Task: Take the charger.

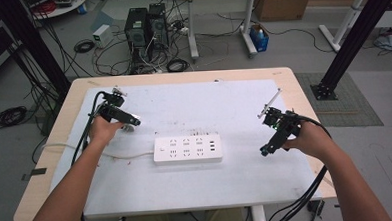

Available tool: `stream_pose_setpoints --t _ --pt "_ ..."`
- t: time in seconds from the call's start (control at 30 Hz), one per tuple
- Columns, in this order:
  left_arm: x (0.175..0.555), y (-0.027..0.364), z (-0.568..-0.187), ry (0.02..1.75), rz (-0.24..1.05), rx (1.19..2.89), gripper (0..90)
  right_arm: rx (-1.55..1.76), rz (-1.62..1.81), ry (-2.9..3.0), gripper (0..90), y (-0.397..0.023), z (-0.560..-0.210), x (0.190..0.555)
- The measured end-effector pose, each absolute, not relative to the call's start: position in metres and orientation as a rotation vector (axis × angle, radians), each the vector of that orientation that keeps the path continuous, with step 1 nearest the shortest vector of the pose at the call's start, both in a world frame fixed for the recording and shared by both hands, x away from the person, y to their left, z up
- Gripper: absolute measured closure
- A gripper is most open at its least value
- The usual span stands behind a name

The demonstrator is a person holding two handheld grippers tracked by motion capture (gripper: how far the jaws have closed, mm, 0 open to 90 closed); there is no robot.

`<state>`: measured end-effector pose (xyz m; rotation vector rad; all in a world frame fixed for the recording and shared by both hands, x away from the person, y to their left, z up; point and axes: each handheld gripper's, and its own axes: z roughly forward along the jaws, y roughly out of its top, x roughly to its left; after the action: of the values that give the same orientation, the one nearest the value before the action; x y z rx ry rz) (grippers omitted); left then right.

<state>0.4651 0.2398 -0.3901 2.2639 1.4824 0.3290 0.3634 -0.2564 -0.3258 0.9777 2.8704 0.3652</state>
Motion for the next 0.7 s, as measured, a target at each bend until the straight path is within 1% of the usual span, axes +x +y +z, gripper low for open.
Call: stream_pose_setpoints --t 0.13,0.27,0.37,0.47,0.5,0.57,0.63,0.7 --pt "0.47 0.238 -0.398 1.497 0.312 2.262 2.3 0.974 0.369 2.874 2.0 -0.258 -0.326 0.364" --pt "0.477 0.236 -0.41 1.502 0.311 2.286 7.6 0.974 0.356 2.878 1.9 -0.257 -0.327 0.365" --pt "0.48 0.236 -0.417 1.526 0.292 2.288 7.6 0.969 0.35 2.883 2.0 -0.255 -0.327 0.367" --pt "0.481 0.237 -0.419 1.515 0.297 2.294 8.4 0.976 0.348 2.884 2.0 -0.254 -0.328 0.367" --pt "0.481 0.238 -0.42 1.504 0.289 2.299 13.9 0.967 0.348 2.889 2.0 -0.254 -0.328 0.368" --pt "0.482 0.24 -0.42 1.504 0.267 2.3 14.6 0.965 0.345 2.886 2.0 -0.254 -0.328 0.368" --pt "0.481 0.24 -0.421 1.502 0.263 2.294 20.1 0.964 0.353 2.88 2.0 -0.254 -0.328 0.368" --pt "0.481 0.241 -0.421 1.495 0.268 2.301 20.8 0.97 0.36 2.876 2.0 -0.253 -0.327 0.368"
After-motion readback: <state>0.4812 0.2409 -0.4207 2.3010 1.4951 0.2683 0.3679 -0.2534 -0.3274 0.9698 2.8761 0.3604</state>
